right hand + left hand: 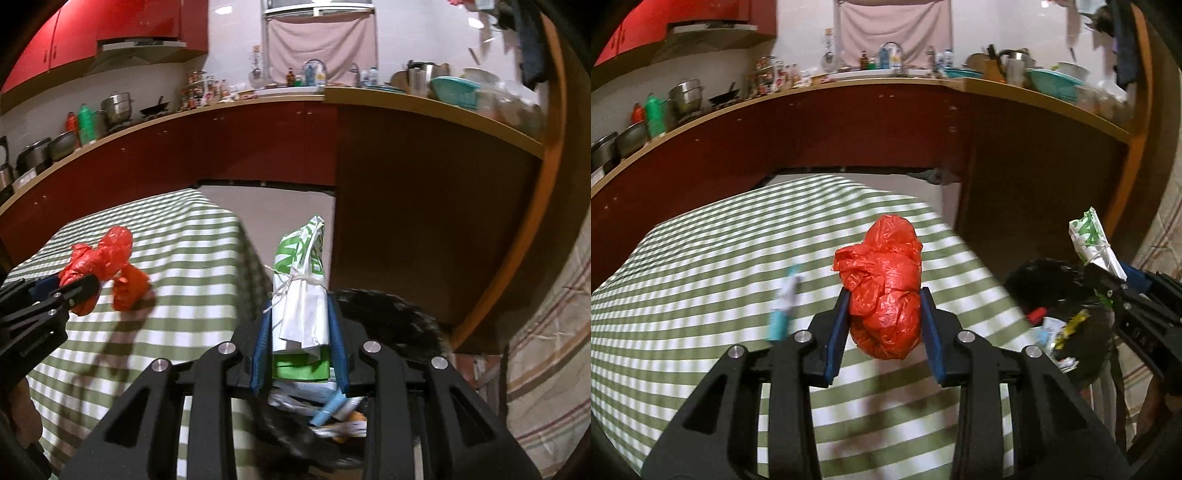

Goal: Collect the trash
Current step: 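Carry the packet and red bag over the bin and open both tools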

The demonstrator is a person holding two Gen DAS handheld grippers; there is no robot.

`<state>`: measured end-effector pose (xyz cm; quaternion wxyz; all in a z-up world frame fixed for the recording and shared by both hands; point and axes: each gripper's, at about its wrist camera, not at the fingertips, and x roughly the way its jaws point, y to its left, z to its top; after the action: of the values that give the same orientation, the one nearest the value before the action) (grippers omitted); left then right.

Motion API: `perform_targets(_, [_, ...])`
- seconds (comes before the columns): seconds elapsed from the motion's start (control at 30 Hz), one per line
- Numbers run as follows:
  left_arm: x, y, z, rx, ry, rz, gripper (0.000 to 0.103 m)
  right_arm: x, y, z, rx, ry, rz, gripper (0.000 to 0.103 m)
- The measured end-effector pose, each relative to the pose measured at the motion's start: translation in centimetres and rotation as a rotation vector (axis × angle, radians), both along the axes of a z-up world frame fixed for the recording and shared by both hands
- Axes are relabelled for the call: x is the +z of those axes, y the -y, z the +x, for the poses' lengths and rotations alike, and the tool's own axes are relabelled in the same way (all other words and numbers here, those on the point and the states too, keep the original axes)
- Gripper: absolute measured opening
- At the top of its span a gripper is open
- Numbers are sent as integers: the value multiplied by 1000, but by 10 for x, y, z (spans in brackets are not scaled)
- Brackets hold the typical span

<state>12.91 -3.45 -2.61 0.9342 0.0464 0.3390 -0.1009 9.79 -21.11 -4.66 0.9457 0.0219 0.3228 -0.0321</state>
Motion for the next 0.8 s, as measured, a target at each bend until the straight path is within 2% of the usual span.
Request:
perform_targets(0.4, [-13, 94, -2, -130, 9, 25, 36, -9, 43, -16, -97, 3, -27, 30])
perform_targets(0.8, [-31, 137, 12, -153, -25, 60, 37, -23, 68, -17, -127, -10, 1, 30])
